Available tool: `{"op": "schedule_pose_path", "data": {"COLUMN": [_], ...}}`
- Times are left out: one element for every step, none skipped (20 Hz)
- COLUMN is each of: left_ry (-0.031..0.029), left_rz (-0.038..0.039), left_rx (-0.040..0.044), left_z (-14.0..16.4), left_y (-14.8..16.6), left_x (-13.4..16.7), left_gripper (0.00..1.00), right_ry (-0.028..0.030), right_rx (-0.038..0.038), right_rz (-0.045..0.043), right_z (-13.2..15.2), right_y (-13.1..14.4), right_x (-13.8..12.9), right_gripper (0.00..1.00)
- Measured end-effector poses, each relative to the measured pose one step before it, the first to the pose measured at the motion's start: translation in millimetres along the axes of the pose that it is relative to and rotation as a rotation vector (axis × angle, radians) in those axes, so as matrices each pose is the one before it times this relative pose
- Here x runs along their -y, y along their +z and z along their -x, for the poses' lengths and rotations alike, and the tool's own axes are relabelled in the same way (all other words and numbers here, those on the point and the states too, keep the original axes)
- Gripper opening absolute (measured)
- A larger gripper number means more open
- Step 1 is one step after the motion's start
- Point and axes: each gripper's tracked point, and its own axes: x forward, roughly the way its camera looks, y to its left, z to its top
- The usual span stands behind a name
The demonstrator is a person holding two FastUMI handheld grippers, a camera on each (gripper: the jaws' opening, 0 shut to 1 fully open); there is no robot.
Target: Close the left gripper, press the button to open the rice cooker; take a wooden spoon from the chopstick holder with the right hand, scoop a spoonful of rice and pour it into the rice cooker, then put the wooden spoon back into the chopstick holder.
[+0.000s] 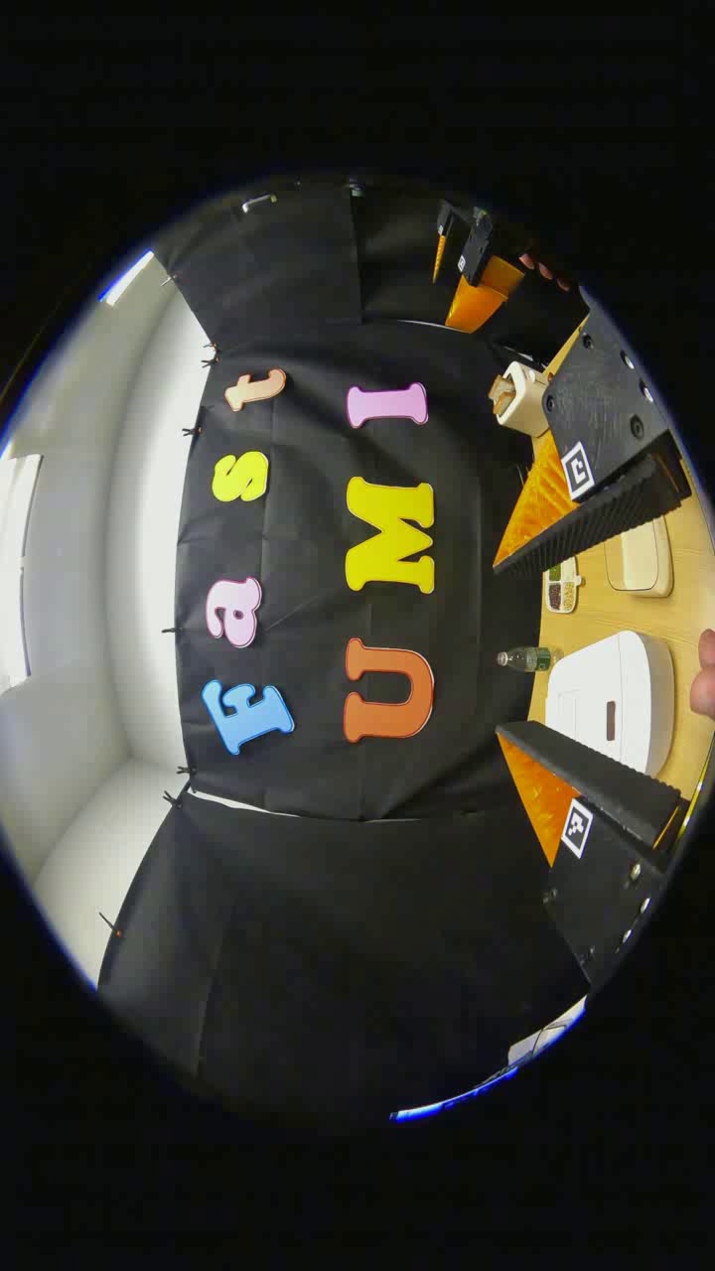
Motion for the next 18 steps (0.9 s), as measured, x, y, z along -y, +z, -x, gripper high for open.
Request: {"op": "schedule_pose_path", "data": {"left_ry": [0.00076,0.00039,0.00529,0.00617,-0.00060,-0.00146,-0.00026,-0.00011,0.00109,0.00056,0.00089,0.00026,0.00110,0.00246,0.00523,0.00427,0.00060,0.00038], "left_rz": [-0.00052,0.00095,-0.00019,-0.00034,-0.00006,-0.00002,0.00114,0.00129,-0.00056,-0.00138,-0.00054,0.00087,-0.00135,-0.00251,-0.00240,0.00190,0.00330,0.00238], "left_rx": [-0.00039,0.00132,0.00198,0.00364,0.00064,-0.00299,-0.00347,-0.00121,0.00060,0.00134,0.00092,-0.00155,-0.00143,-0.00254,0.00034,0.00067,0.00221,-0.00184], "left_z": [-0.37,-1.05,-0.06,-0.45,0.01,-1.60,0.35,-0.71,-0.78,-0.23,0.03,-0.82,0.00,-0.38,0.80,0.11,0.12,-0.07], "left_y": [0.15,1.12,0.60,-0.61,-0.47,-0.61,-0.66,-1.13,0.56,0.89,-0.55,-0.58,-0.62,-0.07,0.15,-0.04,0.38,-0.36], "left_x": [-0.43,-0.06,0.88,-1.14,0.82,1.19,0.25,0.63,0.05,0.16,0.44,0.50,0.49,-0.32,-0.38,-3.06,0.46,1.37], "left_gripper": [0.94,0.94,0.94,0.94,0.94,0.94,0.94,0.94,0.94,0.94,0.94,0.94,0.94,0.94,0.94,0.94,0.94,0.94], "right_ry": [-0.00371,-0.00295,-0.00160,-0.00153,-0.00090,-0.00177,0.00027,0.00035,-0.00061,0.00106,0.00189,0.00082,0.00081,0.00105,0.00173,0.00080,-0.00008,0.00017], "right_rx": [-0.00136,0.00099,0.00170,-0.00018,-0.00118,-0.00186,-0.00118,0.00123,0.00080,-0.00057,0.00056,0.00078,0.00215,0.00091,0.00024,-0.00028,0.00150,-0.00079], "right_rz": [-0.00148,0.00121,0.00298,0.00219,0.00095,0.00012,-0.00058,-0.00117,-0.00029,-0.00049,-0.00028,0.00086,0.00137,0.00085,0.00048,0.00163,0.00301,0.00280], "right_z": [-0.62,0.04,0.26,-0.23,0.22,-0.30,-0.49,-0.88,-0.74,-0.65,-0.96,-0.46,-0.43,-0.72,-0.32,-0.41,-0.24,-0.29], "right_y": [-0.65,0.41,-0.51,0.51,-0.98,0.13,-0.30,0.52,-0.09,0.03,0.00,0.93,0.51,1.47,-1.24,0.25,0.39,0.68], "right_x": [2.36,1.95,2.07,1.25,0.65,1.45,0.74,0.43,0.79,0.60,0.16,0.18,-0.17,0.40,0.88,0.43,0.38,1.16], "right_gripper": [1.00,1.00,1.00,0.97,0.97,0.97,1.00,0.97,1.00,1.00,1.00,1.00,1.00,1.00,1.00,1.00,1.00,1.00]}}
